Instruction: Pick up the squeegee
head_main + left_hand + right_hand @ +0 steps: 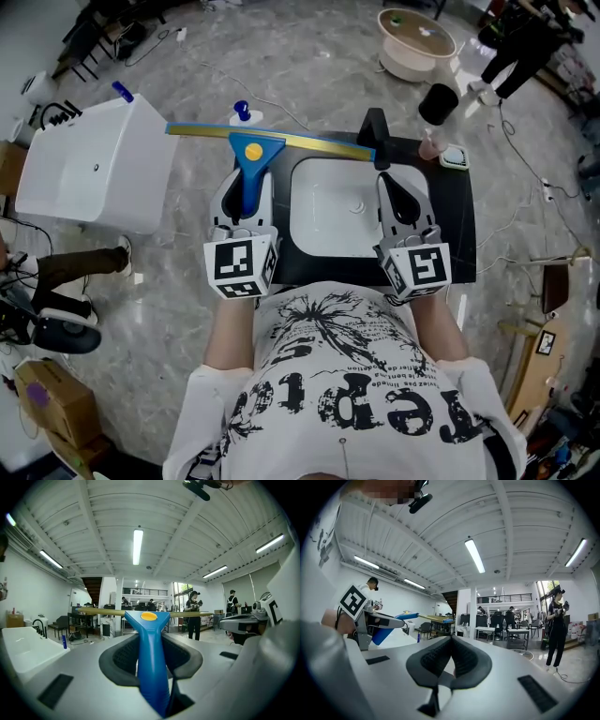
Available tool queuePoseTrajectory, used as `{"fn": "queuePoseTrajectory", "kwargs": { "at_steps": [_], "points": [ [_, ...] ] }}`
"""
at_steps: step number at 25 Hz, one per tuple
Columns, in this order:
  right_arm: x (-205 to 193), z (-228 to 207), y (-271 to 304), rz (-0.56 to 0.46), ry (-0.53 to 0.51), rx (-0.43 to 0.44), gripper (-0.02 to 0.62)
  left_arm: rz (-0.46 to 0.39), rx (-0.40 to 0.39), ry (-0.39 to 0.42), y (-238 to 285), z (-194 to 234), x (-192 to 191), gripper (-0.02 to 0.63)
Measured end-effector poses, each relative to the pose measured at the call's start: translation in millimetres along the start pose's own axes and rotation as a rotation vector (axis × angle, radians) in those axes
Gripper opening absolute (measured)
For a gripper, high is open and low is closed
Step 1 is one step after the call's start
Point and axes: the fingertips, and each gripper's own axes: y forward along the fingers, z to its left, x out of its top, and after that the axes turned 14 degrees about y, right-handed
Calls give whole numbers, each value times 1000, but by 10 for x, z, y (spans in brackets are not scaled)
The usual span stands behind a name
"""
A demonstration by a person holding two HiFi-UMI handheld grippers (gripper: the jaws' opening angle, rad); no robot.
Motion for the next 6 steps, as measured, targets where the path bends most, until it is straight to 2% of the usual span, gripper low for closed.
{"fn": "queuePoseTrajectory", "kwargs": {
  "at_steps": [6],
  "points": [
    [-18,-12,45,-6,1,-14,12,-2,3,-2,36,59,-17,140]
  ]
}}
